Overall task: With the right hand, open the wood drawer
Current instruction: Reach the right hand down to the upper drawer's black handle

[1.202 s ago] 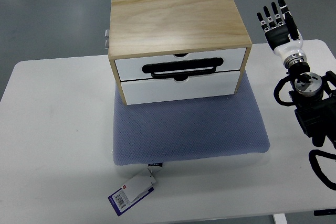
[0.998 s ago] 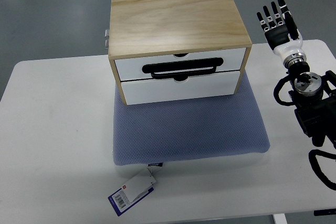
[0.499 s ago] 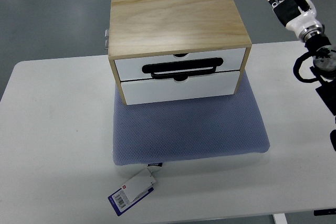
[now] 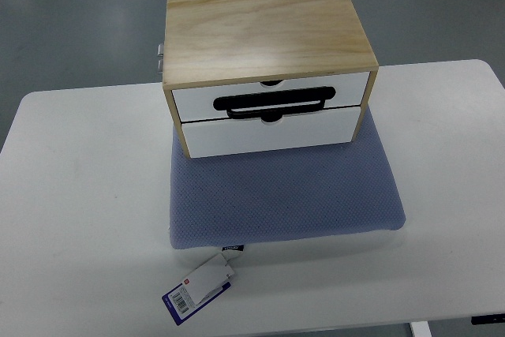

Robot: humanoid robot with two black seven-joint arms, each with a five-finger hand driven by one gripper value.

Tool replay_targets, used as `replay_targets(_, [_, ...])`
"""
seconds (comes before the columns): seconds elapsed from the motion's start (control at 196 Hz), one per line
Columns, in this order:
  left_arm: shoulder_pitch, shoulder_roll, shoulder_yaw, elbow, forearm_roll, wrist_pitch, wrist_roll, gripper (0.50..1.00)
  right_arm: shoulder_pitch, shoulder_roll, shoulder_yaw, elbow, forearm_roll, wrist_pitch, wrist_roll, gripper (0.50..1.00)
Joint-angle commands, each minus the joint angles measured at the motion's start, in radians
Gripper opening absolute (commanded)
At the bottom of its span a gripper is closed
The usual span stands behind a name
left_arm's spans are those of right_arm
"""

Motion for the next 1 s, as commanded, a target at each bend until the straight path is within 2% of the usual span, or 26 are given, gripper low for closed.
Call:
replay_targets(0.0, [-0.004, 0.000, 0.000, -0.002, 0.000, -0.001, 0.000, 1.000, 0.114, 0.027, -0.137, 0.058, -0.015, 0.016, -0.048, 0.946])
replay_targets(0.112, [-0.004, 0.000, -0.001, -0.003, 0.000, -0.001, 0.000, 1.000, 0.156, 0.048, -0.186, 0.090, -0.015, 0.033, -0.064, 0.946])
replay_targets(0.117, [-0.004, 0.000, -0.003, -0.003, 0.001, -0.001, 0.000, 1.000, 0.192, 0.062, -0.221, 0.117, -0.015, 0.045, -0.099, 0.946])
replay_targets(0.127, [-0.004, 0.000, -0.003, -0.005, 0.001, -0.001, 0.000, 1.000, 0.201, 0.065, -0.229, 0.124, -0.015, 0.048, -0.111, 0.946])
replay_targets(0.214, [-0.004, 0.000, -0.003, -0.016, 0.001, -0.001, 0.000, 1.000, 0.258, 0.096, -0.292, 0.177, -0.012, 0.059, -0.188, 0.946])
replay_targets(0.326, [-0.004, 0.000, 0.000, -0.016, 0.000, -0.001, 0.000, 1.000, 0.318, 0.113, -0.375, 0.285, -0.004, 0.062, -0.243, 0.946])
replay_targets(0.377, [-0.004, 0.000, 0.000, -0.016, 0.000, -0.001, 0.000, 1.000, 0.318, 0.113, -0.375, 0.285, -0.004, 0.062, -0.243, 0.946])
replay_targets(0.382, [-0.004, 0.000, 0.000, -0.016, 0.001, -0.001, 0.000, 1.000, 0.350, 0.114, -0.407, 0.343, 0.010, 0.062, -0.273, 0.946])
replay_targets(0.428, [-0.004, 0.000, 0.000, -0.016, 0.001, -0.001, 0.000, 1.000, 0.370, 0.119, -0.427, 0.380, 0.022, 0.060, -0.304, 0.946])
replay_targets(0.479, [-0.004, 0.000, 0.000, -0.016, 0.001, -0.001, 0.000, 1.000, 0.370, 0.119, -0.427, 0.380, 0.022, 0.060, -0.304, 0.946])
replay_targets(0.484, [-0.004, 0.000, 0.000, -0.016, 0.001, -0.001, 0.000, 1.000, 0.386, 0.125, -0.444, 0.412, 0.043, 0.059, -0.332, 0.946])
replay_targets(0.586, [-0.004, 0.000, -0.001, -0.017, 0.001, -0.001, 0.000, 1.000, 0.393, 0.128, -0.450, 0.435, 0.069, 0.059, -0.347, 0.946])
replay_targets(0.591, [-0.005, 0.000, -0.001, -0.017, 0.001, -0.001, 0.000, 1.000, 0.393, 0.129, -0.471, 0.452, 0.092, 0.059, -0.363, 0.946])
replay_targets(0.754, [-0.004, 0.000, -0.003, -0.016, 0.000, -0.001, 0.000, 1.000, 0.383, 0.131, -0.511, 0.501, 0.142, 0.043, -0.412, 0.944])
replay_targets(0.993, [-0.004, 0.000, -0.006, -0.014, -0.002, -0.001, 0.000, 1.000, 0.349, 0.120, -0.554, 0.507, 0.151, -0.001, -0.443, 0.944])
